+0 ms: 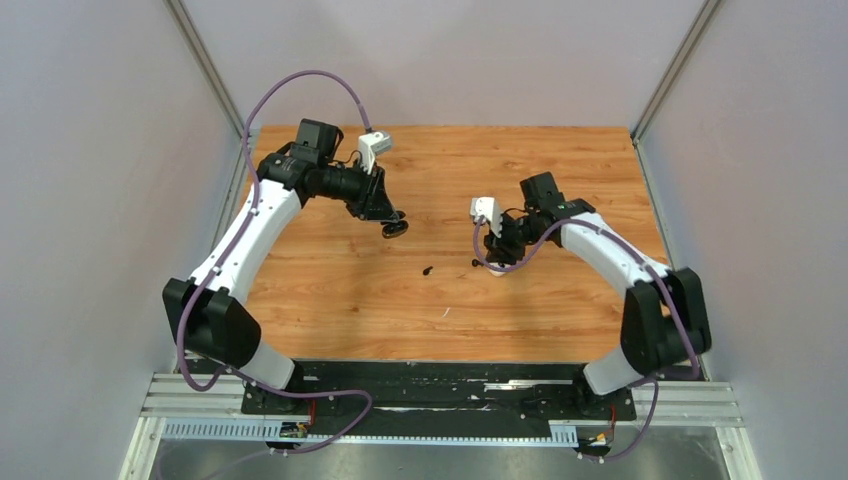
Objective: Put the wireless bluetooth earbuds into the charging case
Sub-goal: Pick up the right earbud from the center of the board.
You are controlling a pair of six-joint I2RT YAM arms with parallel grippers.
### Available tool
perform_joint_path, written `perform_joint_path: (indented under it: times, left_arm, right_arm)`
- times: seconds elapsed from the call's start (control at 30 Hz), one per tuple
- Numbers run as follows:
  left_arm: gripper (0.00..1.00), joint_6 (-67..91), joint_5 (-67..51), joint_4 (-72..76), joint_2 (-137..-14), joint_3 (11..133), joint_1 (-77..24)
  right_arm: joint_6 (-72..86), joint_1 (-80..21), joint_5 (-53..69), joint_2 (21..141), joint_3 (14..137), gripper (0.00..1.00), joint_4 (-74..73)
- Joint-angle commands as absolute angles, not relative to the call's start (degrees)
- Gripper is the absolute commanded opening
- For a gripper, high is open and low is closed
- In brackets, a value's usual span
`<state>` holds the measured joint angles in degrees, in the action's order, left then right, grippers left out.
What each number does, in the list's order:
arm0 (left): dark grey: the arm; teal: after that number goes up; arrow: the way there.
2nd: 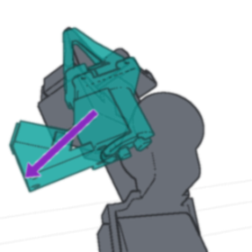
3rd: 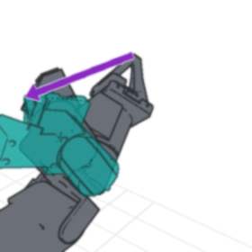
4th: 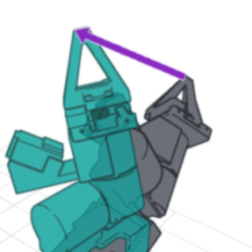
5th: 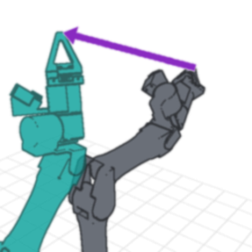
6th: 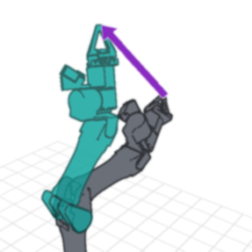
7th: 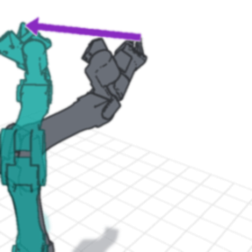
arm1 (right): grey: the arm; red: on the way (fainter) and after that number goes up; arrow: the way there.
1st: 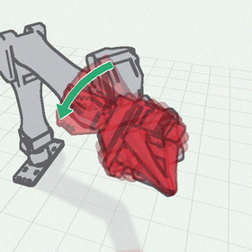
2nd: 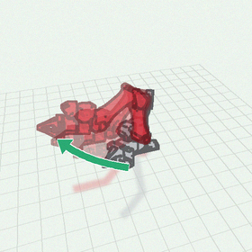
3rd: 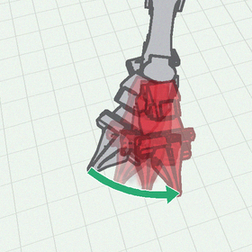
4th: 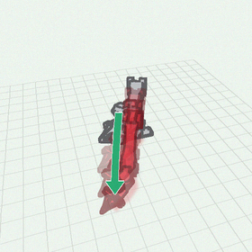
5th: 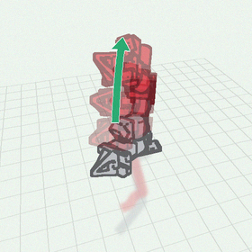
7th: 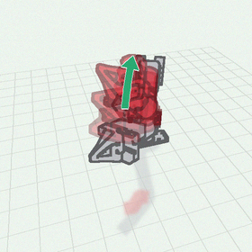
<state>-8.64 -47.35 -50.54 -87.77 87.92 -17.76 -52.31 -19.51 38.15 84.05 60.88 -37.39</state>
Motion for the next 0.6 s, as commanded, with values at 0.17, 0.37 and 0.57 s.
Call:
perform_joint_path:
  times: [0.17,0.37,0.57]
  left_arm:
    - [0.0,-11.5,-46.0,-51.7,-82.4,86.3,-16.1]
    - [0.0,-11.4,-45.7,-51.6,-82.0,86.3,-14.6]
    - [0.0,-11.0,-45.8,-50.8,-82.2,86.1,-13.8]
  right_arm:
    - [-84.7,-19.0,41.1,103.3,79.0,0.37,-52.9]
    - [-96.9,-20.7,35.9,108.5,81.4,0.4,-57.5]
    - [-99.7,-22.2,35.3,111.6,84.1,0.38,-60.7]
